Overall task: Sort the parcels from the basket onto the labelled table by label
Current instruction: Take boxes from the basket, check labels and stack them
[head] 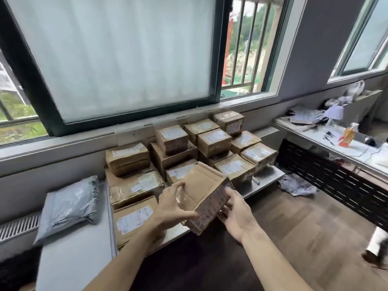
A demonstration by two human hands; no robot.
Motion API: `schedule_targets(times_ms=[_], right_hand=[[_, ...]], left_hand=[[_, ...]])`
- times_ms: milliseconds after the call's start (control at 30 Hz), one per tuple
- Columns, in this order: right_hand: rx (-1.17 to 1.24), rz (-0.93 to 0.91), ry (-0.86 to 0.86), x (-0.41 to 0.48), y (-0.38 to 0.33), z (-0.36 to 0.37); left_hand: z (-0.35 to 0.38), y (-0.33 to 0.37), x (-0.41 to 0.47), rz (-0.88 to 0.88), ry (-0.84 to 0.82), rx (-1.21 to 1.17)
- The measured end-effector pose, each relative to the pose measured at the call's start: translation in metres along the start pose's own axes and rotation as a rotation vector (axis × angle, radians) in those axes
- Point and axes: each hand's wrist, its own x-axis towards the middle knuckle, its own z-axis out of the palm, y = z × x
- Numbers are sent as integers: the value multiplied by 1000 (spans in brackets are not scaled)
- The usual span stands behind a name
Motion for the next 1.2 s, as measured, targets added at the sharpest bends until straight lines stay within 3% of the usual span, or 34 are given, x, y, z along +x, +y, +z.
schedule_targets(times_ms=[167,267,433,667,833,967,1200], right_hand=[[-76,14,59,81,-45,-21],[-121,63,-4,129,-55,-17],[-402,118,-14,198,-55,5],[-564,197,-72,301,-38,18],[-630,174,-87,347,-31,25],[-694,159,-116,366,-31,28],[-789,164,-49,370,-23,38]], left_hand=[[7,-8,101,-19,-56,-77],[0,-6,140,64,-49,122],[-10,-29,200,124,-5,376],[-11,-49,269,-66,-116,475],[-5,-63,294,-191,-78,494],[15,-67,293,-288,2,705],[38,-55,299,-374,-43,934]])
